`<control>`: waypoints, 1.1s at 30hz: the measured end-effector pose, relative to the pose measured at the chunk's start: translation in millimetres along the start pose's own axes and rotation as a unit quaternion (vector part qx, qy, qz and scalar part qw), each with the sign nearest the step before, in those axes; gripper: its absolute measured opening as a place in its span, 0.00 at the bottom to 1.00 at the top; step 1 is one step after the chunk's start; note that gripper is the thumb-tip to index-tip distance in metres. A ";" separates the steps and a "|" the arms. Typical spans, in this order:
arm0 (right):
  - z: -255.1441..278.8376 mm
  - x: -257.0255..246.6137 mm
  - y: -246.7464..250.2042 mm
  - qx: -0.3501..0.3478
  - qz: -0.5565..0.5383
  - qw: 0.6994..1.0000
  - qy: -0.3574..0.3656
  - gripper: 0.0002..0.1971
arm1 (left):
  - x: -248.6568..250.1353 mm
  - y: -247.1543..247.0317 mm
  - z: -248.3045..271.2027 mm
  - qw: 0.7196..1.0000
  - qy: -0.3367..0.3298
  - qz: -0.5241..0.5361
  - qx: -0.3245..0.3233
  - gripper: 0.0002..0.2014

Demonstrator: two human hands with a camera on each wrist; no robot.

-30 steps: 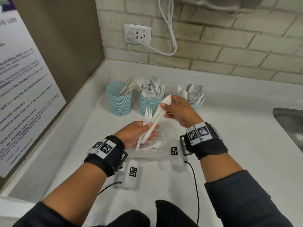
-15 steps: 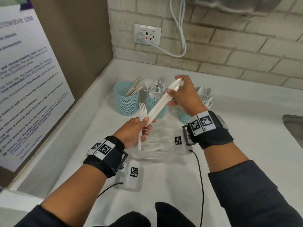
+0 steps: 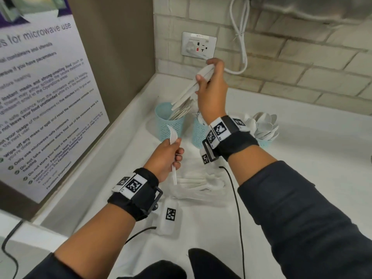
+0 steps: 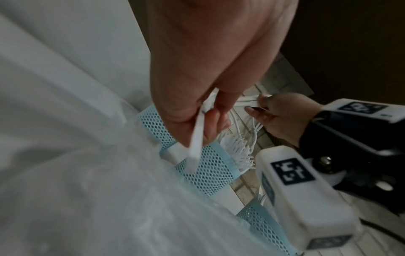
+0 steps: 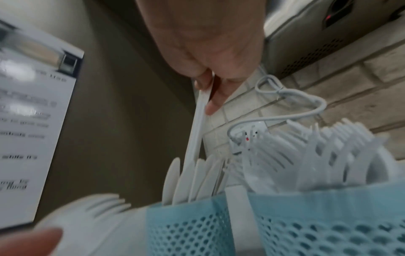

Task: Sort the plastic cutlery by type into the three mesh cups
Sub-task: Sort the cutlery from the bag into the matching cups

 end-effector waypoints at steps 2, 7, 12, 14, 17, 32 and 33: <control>-2.4 5.3 -19.5 -0.058 0.059 0.997 -0.006 0.12 | -0.5 4.1 1.0 1.000 0.000 0.005 0.010 0.06; 8.5 27.4 -64.7 -0.216 0.265 0.939 -0.021 0.12 | -2.0 9.1 3.7 1.000 0.001 0.011 0.021 0.05; 17.2 32.0 -83.2 -0.275 0.412 0.869 -0.010 0.17 | -3.8 9.9 4.4 1.000 0.005 0.005 0.023 0.06; 18.5 32.8 -85.7 -0.292 0.430 0.854 -0.016 0.19 | -4.7 7.4 3.7 1.000 0.008 0.005 0.021 0.07; 19.3 35.3 -86.6 -0.329 0.435 0.838 -0.031 0.20 | -6.4 1.6 3.0 1.000 0.014 0.018 0.001 0.09; 24.6 13.2 21.9 -0.215 0.098 0.968 -0.088 0.07 | -12.0 -35.9 0.2 0.984 0.035 0.095 -0.145 0.15; 30.1 16.5 23.7 -0.250 0.111 0.956 -0.106 0.06 | -11.3 -37.8 -0.5 0.984 0.028 0.090 -0.148 0.15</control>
Point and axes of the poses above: each hand's wrist, its own z-axis away from the middle knuckle, its own y-axis out of the back of the hand, x = y × z, the point moved 8 cm from there along -z, towards the middle knuckle, and after that the axes turned 14 degrees about -x, right-handed, at the moved point
